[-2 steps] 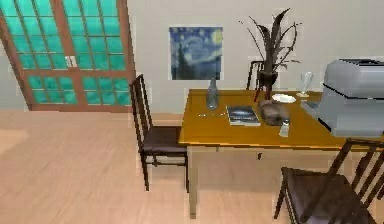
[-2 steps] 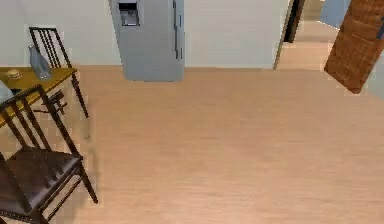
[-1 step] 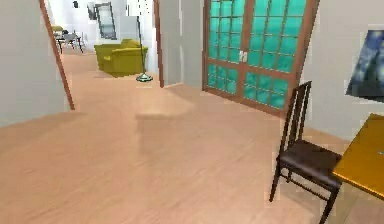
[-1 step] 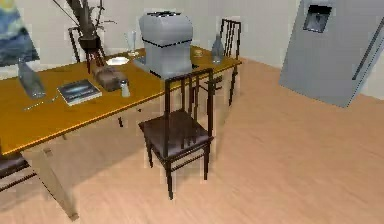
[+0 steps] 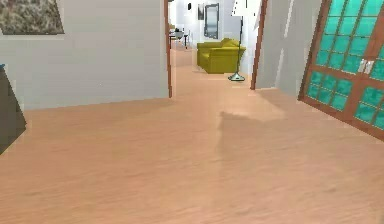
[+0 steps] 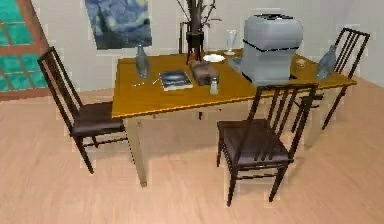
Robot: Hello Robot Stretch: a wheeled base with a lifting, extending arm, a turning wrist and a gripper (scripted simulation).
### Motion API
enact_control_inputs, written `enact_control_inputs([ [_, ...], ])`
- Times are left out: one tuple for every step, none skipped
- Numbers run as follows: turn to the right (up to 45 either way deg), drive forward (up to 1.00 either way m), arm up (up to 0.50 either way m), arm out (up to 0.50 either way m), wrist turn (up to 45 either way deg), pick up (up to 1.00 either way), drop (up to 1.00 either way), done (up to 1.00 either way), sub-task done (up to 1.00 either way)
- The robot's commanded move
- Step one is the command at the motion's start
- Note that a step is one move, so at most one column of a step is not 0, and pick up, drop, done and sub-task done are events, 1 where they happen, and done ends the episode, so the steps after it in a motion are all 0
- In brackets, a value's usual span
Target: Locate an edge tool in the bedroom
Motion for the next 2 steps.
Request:
enact_control_inputs([
  [0.0,1.0,0.0,0.0,0.0,0.0,0.0,0.0,0.0],
  [0.0,1.0,0.0,0.0,0.0,0.0,0.0,0.0,0.0],
])
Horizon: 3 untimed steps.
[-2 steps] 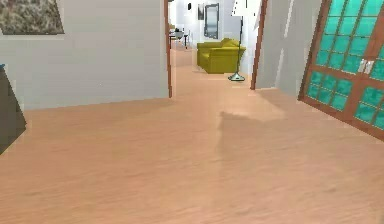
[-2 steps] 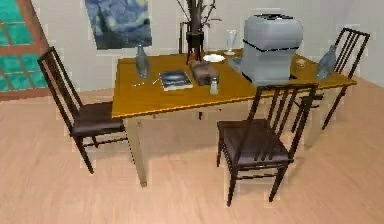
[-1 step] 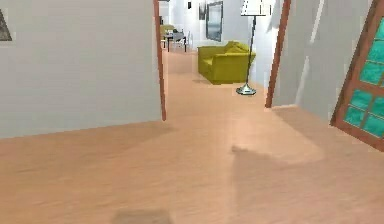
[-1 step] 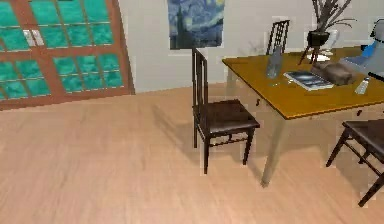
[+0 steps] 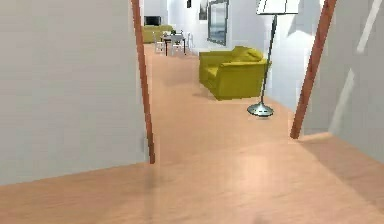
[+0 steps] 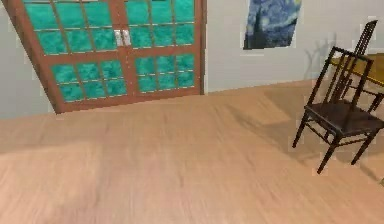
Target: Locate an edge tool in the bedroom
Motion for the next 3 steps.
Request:
enact_control_inputs([
  [0.0,1.0,0.0,0.0,0.0,0.0,0.0,0.0,0.0],
  [-3.0,0.0,0.0,0.0,0.0,0.0,0.0,0.0,0.0],
  [33.0,0.0,0.0,0.0,0.0,0.0,0.0,0.0,0.0],
])
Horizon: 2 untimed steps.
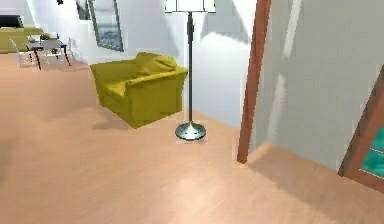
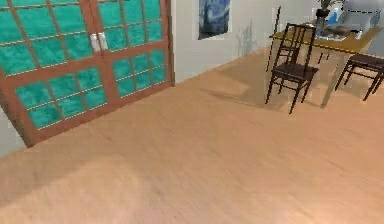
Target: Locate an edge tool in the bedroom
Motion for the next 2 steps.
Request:
enact_control_inputs([
  [0.0,0.6,0.0,0.0,0.0,0.0,0.0,0.0,0.0],
  [-45.0,0.0,0.0,0.0,0.0,0.0,0.0,0.0,0.0],
])
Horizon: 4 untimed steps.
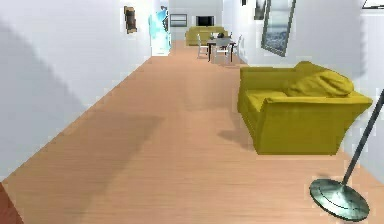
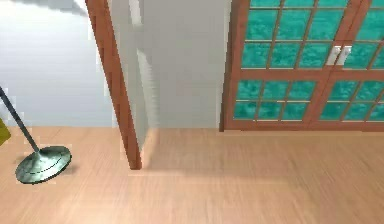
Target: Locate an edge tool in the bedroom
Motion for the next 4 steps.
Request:
enact_control_inputs([
  [-12.0,0.0,0.0,0.0,0.0,0.0,0.0,0.0,0.0],
  [0.0,0.75,0.0,0.0,0.0,0.0,0.0,0.0,0.0],
  [9.0,0.0,0.0,0.0,0.0,0.0,0.0,0.0,0.0],
  [3.0,0.0,0.0,0.0,0.0,0.0,0.0,0.0,0.0],
])
